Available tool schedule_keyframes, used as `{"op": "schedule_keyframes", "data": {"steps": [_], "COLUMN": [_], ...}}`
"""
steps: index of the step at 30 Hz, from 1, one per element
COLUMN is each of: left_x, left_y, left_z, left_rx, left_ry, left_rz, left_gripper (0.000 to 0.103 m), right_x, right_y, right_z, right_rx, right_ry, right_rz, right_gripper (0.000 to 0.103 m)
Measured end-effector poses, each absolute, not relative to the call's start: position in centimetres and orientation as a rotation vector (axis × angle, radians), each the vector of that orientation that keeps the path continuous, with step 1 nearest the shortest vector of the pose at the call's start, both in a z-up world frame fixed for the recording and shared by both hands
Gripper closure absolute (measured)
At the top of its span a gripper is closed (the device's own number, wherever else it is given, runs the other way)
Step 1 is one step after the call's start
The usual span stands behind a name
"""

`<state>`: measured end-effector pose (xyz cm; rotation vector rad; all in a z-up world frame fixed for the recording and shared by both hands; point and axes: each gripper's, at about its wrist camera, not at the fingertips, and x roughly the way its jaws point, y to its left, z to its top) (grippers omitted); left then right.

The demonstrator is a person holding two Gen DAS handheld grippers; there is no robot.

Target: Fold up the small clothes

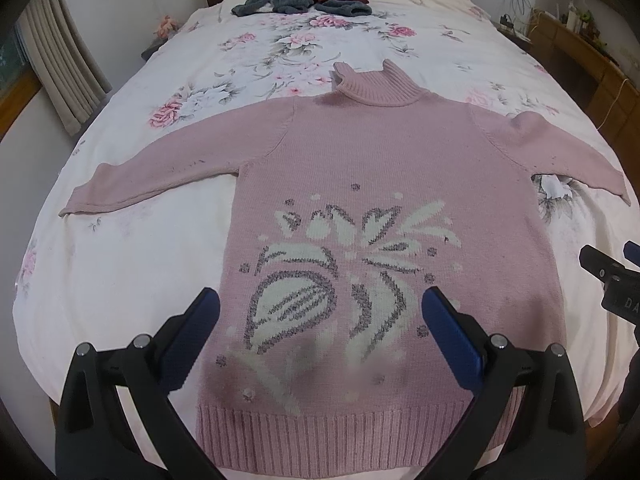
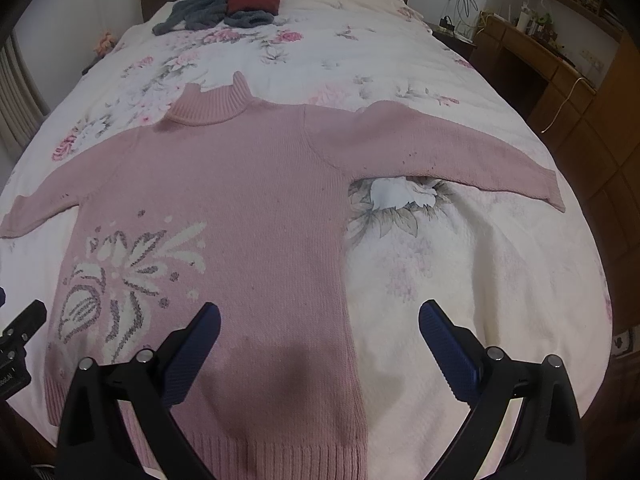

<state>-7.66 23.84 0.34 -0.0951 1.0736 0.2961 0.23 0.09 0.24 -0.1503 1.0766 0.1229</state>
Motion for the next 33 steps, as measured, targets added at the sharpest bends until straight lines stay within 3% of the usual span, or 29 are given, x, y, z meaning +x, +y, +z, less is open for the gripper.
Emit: {"op": "schedule_keyframes", "data": {"steps": [33], "left_x": [-4.5], "left_y": [22.0], "left_z": [-1.1], "left_rx": [-0.120], "left_ry": [1.087], "left_rz": [0.227], "left_gripper": [0.003], "right_x": [3.2], "right_y": [-4.1], "right_z": [-0.1], "right_rx": [-0.055], "right_ry": [1.044], "right_rz": [0.135], "right_gripper": [0.004]}}
